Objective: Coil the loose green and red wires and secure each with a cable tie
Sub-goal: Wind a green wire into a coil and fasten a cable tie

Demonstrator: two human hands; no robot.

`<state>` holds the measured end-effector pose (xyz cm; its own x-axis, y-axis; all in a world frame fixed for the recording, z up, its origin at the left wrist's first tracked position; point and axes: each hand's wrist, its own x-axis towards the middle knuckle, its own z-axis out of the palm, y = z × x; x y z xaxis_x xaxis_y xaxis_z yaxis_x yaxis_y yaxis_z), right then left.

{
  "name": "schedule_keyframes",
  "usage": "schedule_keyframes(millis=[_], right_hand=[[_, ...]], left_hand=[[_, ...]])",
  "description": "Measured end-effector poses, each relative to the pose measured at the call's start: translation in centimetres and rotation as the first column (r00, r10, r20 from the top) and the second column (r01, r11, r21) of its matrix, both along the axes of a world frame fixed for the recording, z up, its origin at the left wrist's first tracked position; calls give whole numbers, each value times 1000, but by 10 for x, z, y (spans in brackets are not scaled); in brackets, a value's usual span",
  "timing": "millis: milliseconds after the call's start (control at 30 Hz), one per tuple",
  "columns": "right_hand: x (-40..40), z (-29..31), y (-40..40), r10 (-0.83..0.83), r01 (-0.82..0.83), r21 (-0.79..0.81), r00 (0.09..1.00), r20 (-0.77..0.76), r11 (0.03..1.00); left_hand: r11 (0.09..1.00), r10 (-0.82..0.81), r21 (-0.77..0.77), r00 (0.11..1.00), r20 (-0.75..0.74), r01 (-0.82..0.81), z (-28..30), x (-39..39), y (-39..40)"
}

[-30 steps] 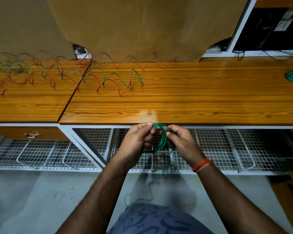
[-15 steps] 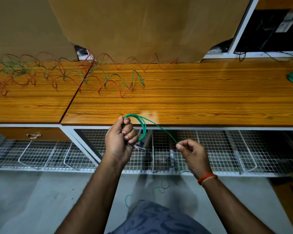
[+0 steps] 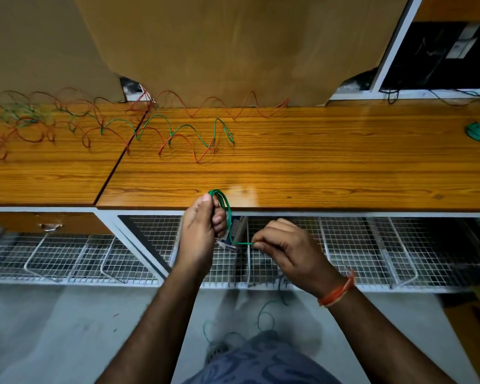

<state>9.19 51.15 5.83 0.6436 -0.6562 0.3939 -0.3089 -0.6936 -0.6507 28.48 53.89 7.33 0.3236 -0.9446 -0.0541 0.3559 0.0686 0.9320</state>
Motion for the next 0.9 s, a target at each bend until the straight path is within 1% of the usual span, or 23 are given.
schedule_keyframes(millis=[100, 267, 367, 500, 600, 733, 800, 900], right_hand=[[8, 10, 1, 48, -47, -63, 999, 10, 997], [18, 26, 2, 96, -86, -157, 994, 59, 984], [21, 39, -1, 65, -45, -191, 993, 98, 980], [24, 53, -10, 25, -5, -194, 995, 98, 981], [26, 60, -15, 22, -7, -166, 996, 90, 986], [27, 64, -21, -35, 53, -101, 984, 177, 993], [28, 61, -27, -92, 99, -19, 971, 218, 995], [29, 45, -38, -182, 142, 187, 959, 217, 972]], left_hand=[[1000, -10, -11, 999, 36, 10, -1, -1, -1], [999, 14, -40, 976, 218, -5, 0, -7, 6], [999, -8, -39, 955, 295, 20, -3, -8, 10], [996, -29, -74, 950, 312, 55, -5, -7, 10], [992, -43, -101, 968, 246, 69, -1, -6, 10], [992, -95, -62, 983, 155, 106, 2, -2, 8], [989, -139, -38, 982, 130, 145, 2, 0, 7], [973, -223, -45, 970, 100, 228, 4, 0, 9]])
